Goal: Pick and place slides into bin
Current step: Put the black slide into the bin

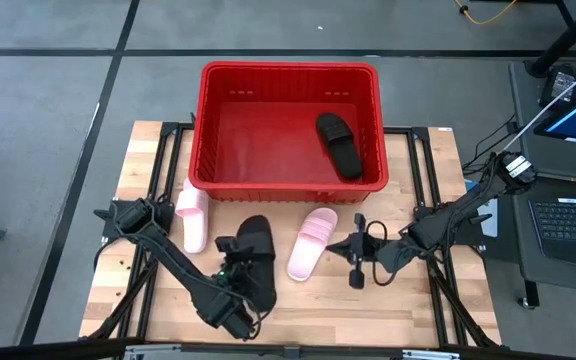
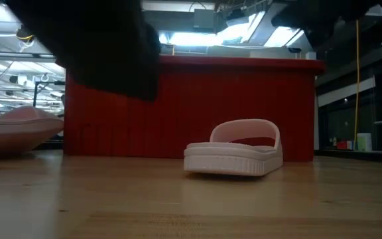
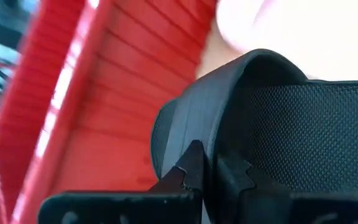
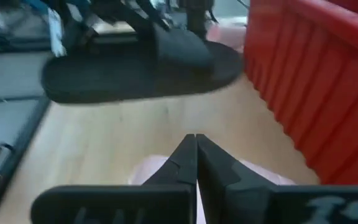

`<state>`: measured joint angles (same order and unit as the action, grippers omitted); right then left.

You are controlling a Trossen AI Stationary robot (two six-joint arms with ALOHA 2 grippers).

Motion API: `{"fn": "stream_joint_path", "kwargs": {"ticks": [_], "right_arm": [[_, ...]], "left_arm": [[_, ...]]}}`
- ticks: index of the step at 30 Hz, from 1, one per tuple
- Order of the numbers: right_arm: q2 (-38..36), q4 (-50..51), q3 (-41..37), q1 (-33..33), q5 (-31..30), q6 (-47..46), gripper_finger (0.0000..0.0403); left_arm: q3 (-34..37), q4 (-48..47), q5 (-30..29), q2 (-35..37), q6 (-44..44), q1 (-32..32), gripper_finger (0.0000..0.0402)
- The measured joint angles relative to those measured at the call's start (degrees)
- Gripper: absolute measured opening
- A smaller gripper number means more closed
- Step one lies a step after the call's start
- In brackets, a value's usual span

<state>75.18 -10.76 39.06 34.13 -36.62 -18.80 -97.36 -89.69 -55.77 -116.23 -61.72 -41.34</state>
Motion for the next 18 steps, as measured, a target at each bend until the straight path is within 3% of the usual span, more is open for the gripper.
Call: {"fn": "stream_joint_path", "kwargs": {"ticks": [5,10,18], "right_arm": [[0.15,-0.53,3.39,0.00,5.43,5.31,0.0006],[4.41,0.53,12.22,0.01,5.66,16.95,0.0004],[17.76,21.64,32.77,0.01,-0.25,22.36,0.0005]], "left_arm": [[0.00,1.81,-4.60,0.01,0.81,-0.25,0.0006],[0.00,3.60,-10.43,0.01,2.96,0.26,0.0006],[0.00,4.43,-12.29,0.03,5.00,1.26,0.0006]]}}
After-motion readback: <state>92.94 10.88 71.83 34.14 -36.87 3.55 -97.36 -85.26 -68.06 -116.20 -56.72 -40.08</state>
